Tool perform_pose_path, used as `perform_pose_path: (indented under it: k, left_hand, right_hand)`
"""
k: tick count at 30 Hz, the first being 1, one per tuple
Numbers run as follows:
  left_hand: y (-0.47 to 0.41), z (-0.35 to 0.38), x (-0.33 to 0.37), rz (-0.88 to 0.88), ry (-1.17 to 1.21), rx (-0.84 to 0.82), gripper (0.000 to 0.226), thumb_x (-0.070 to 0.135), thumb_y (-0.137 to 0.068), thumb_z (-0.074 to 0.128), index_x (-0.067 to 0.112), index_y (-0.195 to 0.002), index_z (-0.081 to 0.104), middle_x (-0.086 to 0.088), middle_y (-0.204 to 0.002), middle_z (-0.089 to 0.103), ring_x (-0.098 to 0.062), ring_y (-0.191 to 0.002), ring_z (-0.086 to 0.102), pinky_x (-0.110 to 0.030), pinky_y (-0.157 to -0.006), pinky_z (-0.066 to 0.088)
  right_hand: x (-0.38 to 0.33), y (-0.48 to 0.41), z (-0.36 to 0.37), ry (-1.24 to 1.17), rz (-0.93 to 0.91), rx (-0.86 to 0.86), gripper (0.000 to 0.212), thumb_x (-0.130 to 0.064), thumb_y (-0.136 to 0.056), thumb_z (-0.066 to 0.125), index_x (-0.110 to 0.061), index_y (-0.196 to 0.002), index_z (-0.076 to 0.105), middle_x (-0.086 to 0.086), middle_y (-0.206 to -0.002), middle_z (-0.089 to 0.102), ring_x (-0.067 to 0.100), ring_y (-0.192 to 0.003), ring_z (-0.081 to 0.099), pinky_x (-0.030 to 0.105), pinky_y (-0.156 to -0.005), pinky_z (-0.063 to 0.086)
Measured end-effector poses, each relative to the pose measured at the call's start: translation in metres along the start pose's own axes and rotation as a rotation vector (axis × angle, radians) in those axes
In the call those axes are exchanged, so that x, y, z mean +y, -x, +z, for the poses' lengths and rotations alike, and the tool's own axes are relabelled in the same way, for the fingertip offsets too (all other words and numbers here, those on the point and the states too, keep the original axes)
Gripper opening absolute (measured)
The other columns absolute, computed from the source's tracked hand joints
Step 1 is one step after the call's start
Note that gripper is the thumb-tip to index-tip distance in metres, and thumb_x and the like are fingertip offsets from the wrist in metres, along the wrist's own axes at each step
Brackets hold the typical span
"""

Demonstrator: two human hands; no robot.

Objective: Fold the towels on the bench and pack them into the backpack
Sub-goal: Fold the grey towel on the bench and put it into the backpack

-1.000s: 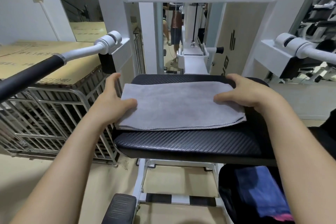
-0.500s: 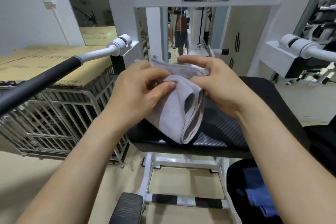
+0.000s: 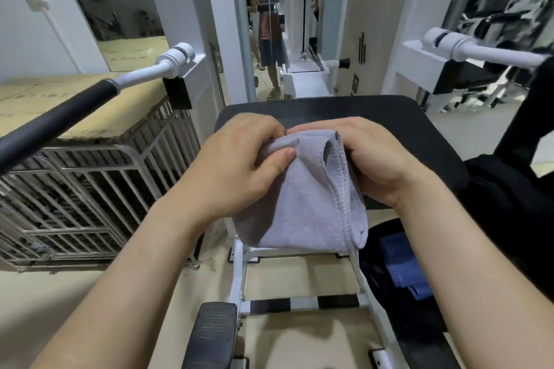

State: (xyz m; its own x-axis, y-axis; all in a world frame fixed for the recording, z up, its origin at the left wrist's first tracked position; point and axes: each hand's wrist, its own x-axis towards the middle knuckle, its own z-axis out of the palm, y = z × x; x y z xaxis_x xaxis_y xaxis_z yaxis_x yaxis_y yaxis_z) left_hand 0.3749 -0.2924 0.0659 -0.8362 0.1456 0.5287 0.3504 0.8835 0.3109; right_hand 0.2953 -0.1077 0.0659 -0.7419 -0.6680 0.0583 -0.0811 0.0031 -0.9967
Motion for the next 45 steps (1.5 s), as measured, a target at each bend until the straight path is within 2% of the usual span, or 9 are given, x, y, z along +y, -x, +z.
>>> perform_pose_path:
  k: [7,11,16,21,29,33,38,42,45]
  left_hand:
    - [-0.001,0.044,0.034,0.029,0.335,-0.269,0.021,0.043,-0.093,0.055,0.030,-0.077,0.050,0.019,-0.068,0.056,-0.002,-0.061,0.051,-0.016,-0.054,0.035]
    - [0.000,0.080,0.057,0.045,0.399,-0.333,0.021,0.040,-0.096,0.053,0.023,-0.083,0.050,0.024,-0.070,0.055,0.001,-0.064,0.049,-0.019,-0.056,0.033]
    - [-0.002,0.145,0.079,-0.023,0.471,-0.452,0.019,0.040,-0.089,0.061,0.028,-0.101,0.052,0.018,-0.073,0.051,0.001,-0.067,0.047,-0.025,-0.061,0.037]
    - [-0.008,0.206,0.076,-0.403,0.685,-0.980,0.031,0.031,-0.076,0.080,0.015,-0.101,0.071,-0.003,-0.089,0.073,-0.013,-0.080,0.066,-0.033,-0.076,0.052]
    - [0.003,0.307,0.082,-1.026,1.093,-0.644,0.028,0.026,-0.071,0.078,0.011,-0.088,0.062,-0.012,-0.086,0.064,-0.025,-0.076,0.057,-0.034,-0.063,0.041]
    - [0.002,0.354,0.083,-1.377,1.154,-0.352,0.045,0.027,-0.085,0.071,0.016,-0.123,0.050,-0.002,-0.082,0.070,-0.019,-0.063,0.063,-0.035,-0.062,0.052]
    - [0.010,0.407,0.080,-1.016,1.060,-0.407,0.080,-0.002,-0.073,0.071,0.034,-0.131,0.030,-0.007,-0.115,0.066,-0.019,-0.097,0.067,-0.037,-0.068,0.056]
    - [0.008,0.450,0.078,-0.786,0.762,-0.361,0.051,-0.002,-0.078,0.059,0.033,-0.111,0.045,-0.001,-0.111,0.059,-0.011,-0.102,0.061,-0.032,-0.089,0.052]
    - [0.010,0.484,0.077,-0.652,0.560,-0.408,0.031,0.003,-0.085,0.061,0.026,-0.106,0.061,-0.003,-0.119,0.050,-0.012,-0.109,0.051,-0.008,-0.091,0.036]
  right_hand:
    - [0.040,0.047,-0.042,-0.104,0.084,0.100,0.034,-0.021,-0.090,0.054,-0.006,-0.118,0.067,0.016,-0.119,0.068,0.029,-0.116,0.062,0.048,-0.104,0.046]
    - [0.075,0.085,-0.079,-0.340,0.106,-0.162,0.091,-0.060,-0.075,0.065,-0.005,-0.143,0.041,0.020,-0.142,0.051,0.033,-0.130,0.050,0.048,-0.108,0.041]
    - [0.113,0.116,-0.121,0.005,0.163,-0.080,0.046,-0.007,-0.082,0.069,-0.009,-0.127,0.061,0.012,-0.125,0.066,0.026,-0.119,0.060,0.045,-0.104,0.045]
    - [0.149,0.143,-0.163,-0.127,0.263,0.056,0.033,0.008,-0.078,0.062,-0.014,-0.099,0.076,0.007,-0.097,0.075,0.017,-0.092,0.071,0.025,-0.077,0.054]
    - [0.258,0.170,-0.205,-0.297,0.717,0.158,0.034,-0.023,-0.087,0.068,-0.019,-0.121,0.063,0.003,-0.117,0.070,0.023,-0.112,0.063,0.047,-0.101,0.048]
    - [0.292,0.163,-0.215,-0.355,0.767,0.309,0.034,-0.027,-0.097,0.056,-0.031,-0.130,0.050,-0.001,-0.124,0.062,0.026,-0.112,0.060,0.045,-0.084,0.055]
    - [0.318,0.131,-0.223,0.108,0.678,0.541,0.033,-0.021,-0.100,0.050,-0.021,-0.133,0.044,0.000,-0.122,0.056,0.017,-0.101,0.052,0.030,-0.083,0.042]
    - [0.341,0.118,-0.232,0.569,0.558,0.705,0.049,-0.025,-0.096,0.056,-0.030,-0.140,0.036,0.007,-0.129,0.057,0.028,-0.112,0.058,0.039,-0.086,0.050]
    - [0.360,0.113,-0.236,0.921,0.569,0.670,0.055,-0.019,-0.097,0.047,-0.034,-0.146,0.028,0.008,-0.142,0.044,0.030,-0.121,0.052,0.041,-0.091,0.049]
